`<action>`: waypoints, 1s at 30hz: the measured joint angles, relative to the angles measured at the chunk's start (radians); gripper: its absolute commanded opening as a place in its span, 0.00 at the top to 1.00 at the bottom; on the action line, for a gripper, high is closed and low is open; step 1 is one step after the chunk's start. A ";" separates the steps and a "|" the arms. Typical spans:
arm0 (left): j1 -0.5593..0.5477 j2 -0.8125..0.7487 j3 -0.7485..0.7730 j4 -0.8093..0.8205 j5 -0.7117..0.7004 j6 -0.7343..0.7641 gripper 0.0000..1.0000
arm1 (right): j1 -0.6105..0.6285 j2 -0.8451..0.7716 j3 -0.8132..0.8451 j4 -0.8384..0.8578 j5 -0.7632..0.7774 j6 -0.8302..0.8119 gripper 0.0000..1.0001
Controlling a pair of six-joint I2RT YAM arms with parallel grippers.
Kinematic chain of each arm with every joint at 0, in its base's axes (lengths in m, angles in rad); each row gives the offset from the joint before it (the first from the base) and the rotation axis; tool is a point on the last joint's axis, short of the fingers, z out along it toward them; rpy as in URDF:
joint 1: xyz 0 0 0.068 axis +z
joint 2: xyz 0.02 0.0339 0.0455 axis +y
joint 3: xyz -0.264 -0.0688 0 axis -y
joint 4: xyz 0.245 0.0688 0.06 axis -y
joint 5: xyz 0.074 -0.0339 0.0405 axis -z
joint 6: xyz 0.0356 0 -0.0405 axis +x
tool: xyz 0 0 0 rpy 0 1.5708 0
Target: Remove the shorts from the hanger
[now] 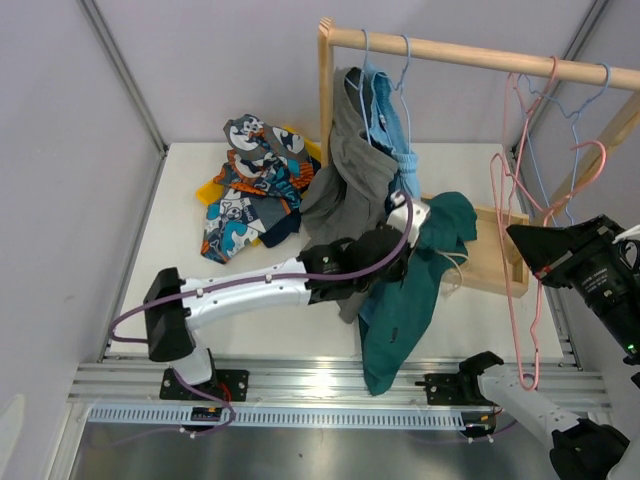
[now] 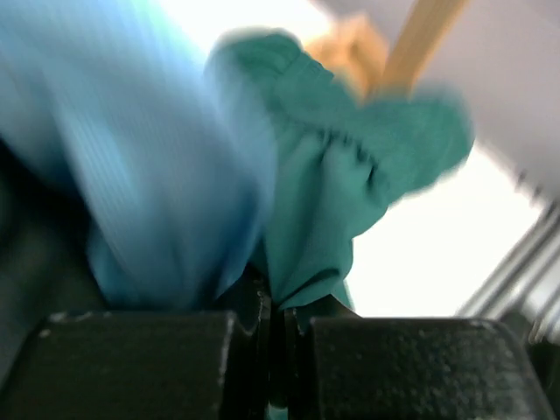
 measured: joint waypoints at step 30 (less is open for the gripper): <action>-0.738 -0.673 -0.448 -0.566 -0.481 -0.545 1.00 | -0.325 0.618 0.091 0.414 -0.139 -0.159 1.00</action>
